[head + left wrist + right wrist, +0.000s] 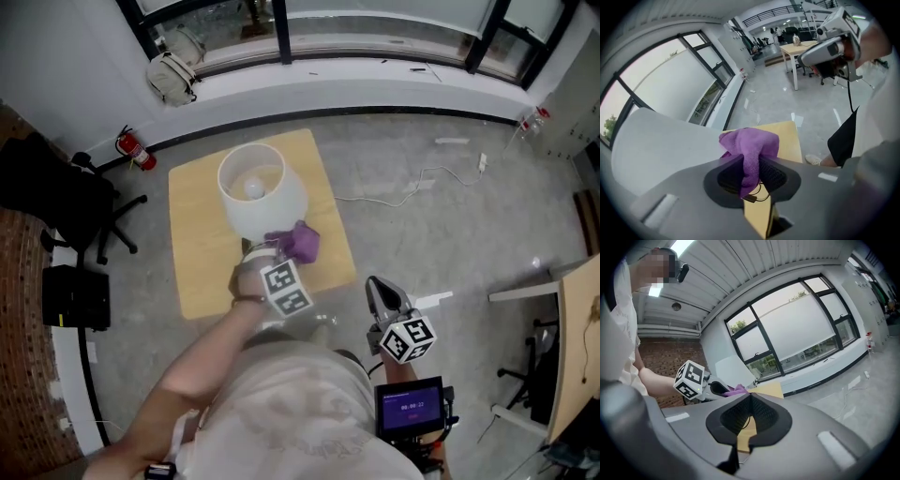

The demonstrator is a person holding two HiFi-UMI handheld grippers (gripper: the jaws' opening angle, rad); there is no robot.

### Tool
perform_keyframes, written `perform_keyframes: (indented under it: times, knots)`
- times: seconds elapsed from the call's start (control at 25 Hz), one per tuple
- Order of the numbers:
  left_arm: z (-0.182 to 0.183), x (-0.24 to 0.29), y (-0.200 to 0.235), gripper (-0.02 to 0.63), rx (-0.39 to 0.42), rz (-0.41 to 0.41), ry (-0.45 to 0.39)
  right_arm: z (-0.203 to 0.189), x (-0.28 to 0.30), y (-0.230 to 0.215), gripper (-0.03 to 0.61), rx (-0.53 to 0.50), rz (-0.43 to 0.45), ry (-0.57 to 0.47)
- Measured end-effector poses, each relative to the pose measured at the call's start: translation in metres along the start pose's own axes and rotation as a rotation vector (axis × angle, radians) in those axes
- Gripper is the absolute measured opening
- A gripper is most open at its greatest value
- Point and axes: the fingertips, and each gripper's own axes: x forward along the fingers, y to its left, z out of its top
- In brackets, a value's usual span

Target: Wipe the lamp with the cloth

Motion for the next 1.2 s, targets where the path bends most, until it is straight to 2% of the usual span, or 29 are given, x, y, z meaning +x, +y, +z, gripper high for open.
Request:
perform_keyframes:
  times: [0.08, 0.16, 0.32, 0.48, 0.6, 0.8, 0.92, 1.2]
  knots:
    - [0.003, -0.016, 0.003, 0.086, -0.031, 0.016, -0.041, 0.002, 0.005, -0.004, 0.014, -0.004, 0.027, 0.009]
    - [0.009, -0.043, 0.015, 0.086, -0.08, 0.05, -0.117, 0.004, 0.012, -0.006, 0.014, -0.009, 0.052, 0.019]
    - [0.005, -0.122, 0.061, 0.086, -0.192, 0.19, -0.32, 0.004, 0.028, 0.001, 0.014, -0.022, 0.11, 0.033]
    - [-0.016, -0.172, 0.112, 0.086, -0.195, 0.391, -0.388, -0.002, 0.041, 0.013, 0.015, -0.036, 0.159, 0.049]
    - [-0.023, -0.171, 0.136, 0.086, -0.124, 0.481, -0.375, -0.002, 0.044, 0.021, 0.014, -0.038, 0.18, 0.055]
    - [-0.031, -0.133, 0.122, 0.086, -0.026, 0.451, -0.334, 0.0, 0.042, 0.025, 0.015, -0.038, 0.185, 0.051]
    - [-0.031, -0.118, 0.108, 0.085, -0.016, 0.413, -0.316, 0.004, 0.04, 0.02, 0.014, -0.036, 0.176, 0.042]
    - [-0.05, -0.071, 0.065, 0.084, -0.019, 0.248, -0.263, 0.012, 0.048, 0.025, 0.015, -0.056, 0.171, 0.025]
